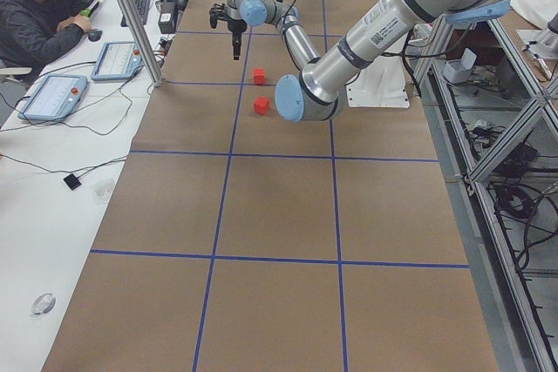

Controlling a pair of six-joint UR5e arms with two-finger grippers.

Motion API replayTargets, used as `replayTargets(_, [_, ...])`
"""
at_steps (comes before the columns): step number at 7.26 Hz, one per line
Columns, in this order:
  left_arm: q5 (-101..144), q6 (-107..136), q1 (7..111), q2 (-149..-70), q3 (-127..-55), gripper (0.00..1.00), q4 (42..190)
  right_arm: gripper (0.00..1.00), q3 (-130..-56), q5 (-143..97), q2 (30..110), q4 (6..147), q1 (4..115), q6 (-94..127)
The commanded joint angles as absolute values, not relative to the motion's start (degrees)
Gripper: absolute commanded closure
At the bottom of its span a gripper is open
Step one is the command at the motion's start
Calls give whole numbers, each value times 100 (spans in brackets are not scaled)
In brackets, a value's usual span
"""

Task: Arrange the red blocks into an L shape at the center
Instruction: 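Grasp the far red cube with the right gripper and lift it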

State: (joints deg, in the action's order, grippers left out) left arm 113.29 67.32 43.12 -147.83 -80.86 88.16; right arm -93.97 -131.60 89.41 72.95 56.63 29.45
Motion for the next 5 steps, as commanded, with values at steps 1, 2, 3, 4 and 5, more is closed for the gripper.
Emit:
replayTargets(1, [11329, 6732, 4324, -14783, -8095, 1, 8807, 94, -9396, -13114, 8947, 7295, 5599, 2979])
replayTargets(2, [11347, 6732, 4385, -14740, -8130, 1, 8807, 100, -9456, -13105, 8939, 7295, 5607, 2971])
replayTargets(3, [11425, 6724, 4421, -14313, -8504, 1, 8815, 100, -9675, -13183, 8869, 7338, 5616, 2979])
replayTargets(4, [11426, 6219, 4430, -13534, -9204, 0, 8789, 100, -9955, -13184, 8868, 7469, 5695, 3006])
replayTargets(5, [11417, 5814, 4421, -12830, -9698, 0, 8798, 100, -10193, -13227, 8685, 7932, 5861, 3006])
